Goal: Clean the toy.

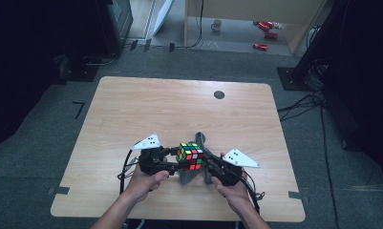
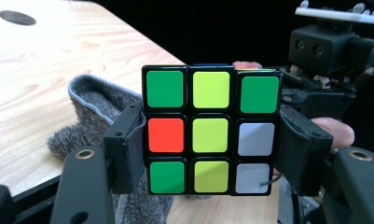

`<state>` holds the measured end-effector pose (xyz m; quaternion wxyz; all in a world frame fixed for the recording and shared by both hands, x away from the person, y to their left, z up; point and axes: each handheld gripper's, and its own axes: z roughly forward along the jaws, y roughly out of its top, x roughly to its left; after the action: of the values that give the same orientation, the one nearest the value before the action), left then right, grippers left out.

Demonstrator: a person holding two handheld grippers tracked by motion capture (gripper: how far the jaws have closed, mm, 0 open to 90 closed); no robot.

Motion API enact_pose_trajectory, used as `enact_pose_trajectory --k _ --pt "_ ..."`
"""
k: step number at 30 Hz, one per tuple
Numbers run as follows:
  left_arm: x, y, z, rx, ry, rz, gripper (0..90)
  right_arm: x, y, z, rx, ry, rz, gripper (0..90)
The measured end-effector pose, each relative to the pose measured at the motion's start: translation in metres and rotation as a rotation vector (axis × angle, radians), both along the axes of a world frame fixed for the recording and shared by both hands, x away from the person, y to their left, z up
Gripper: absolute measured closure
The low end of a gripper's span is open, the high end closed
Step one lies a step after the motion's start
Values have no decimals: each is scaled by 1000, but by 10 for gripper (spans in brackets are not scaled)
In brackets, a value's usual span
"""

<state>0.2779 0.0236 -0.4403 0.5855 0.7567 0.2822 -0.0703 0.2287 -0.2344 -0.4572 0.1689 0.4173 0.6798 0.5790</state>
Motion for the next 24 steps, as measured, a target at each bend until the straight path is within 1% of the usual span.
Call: enact_pose_trajectory --k 1,2,3,4,5,6,7,8,9,10,11,12,13,14,15,16,17,20,24 --pt "0 0 0 7 4 -7 353 0 0 0 -14 -15 4 892" --pt "1 0 0 9 5 -9 351 -1 1 0 -22 -20 4 894" --pt "1 -1 -1 24 7 -20 345 -2 0 1 -17 -31 15 893" --pt "1 -1 -1 24 7 -20 339 -2 0 1 -17 -31 15 893" --pt "-1 -4 -1 64 -8 -22 324 -3 1 2 -10 -47 37 893" --pt "-3 -6 -2 84 -30 -12 311 -4 2 3 -13 -59 52 894" --pt "-4 -7 -2 93 -38 -6 305 -5 4 3 -30 -68 58 900" --pt "-4 -7 -2 93 -38 -6 306 -6 6 4 -52 -74 51 900" --pt "-3 -7 -2 93 -38 -5 306 -6 6 4 -52 -74 51 900" --pt "-3 -6 -2 84 -37 -2 307 -6 6 3 -60 -74 48 900" --pt "-3 -3 0 65 -44 2 313 -6 6 3 -50 -60 56 900" --pt "-3 -3 0 65 -44 2 326 -6 6 3 -50 -60 56 900" --pt "-3 -1 1 47 -52 -6 344 -6 6 2 -54 -60 48 900" --pt "-3 -1 1 47 -52 -6 347 -5 5 2 -44 -50 51 900" --pt "-4 -1 2 55 -68 -24 348 -4 4 2 -27 -48 59 900" --pt "-4 -1 2 55 -68 -24 349 -4 4 2 -27 -48 59 900" --pt "-5 -2 2 62 -78 -34 349 -5 3 3 -28 -47 58 900" --pt "-7 -4 1 83 -101 -37 347 -5 3 2 -31 -45 60 900" --pt "-11 -6 0 118 -148 -38 340 -5 3 2 -32 -36 68 900"
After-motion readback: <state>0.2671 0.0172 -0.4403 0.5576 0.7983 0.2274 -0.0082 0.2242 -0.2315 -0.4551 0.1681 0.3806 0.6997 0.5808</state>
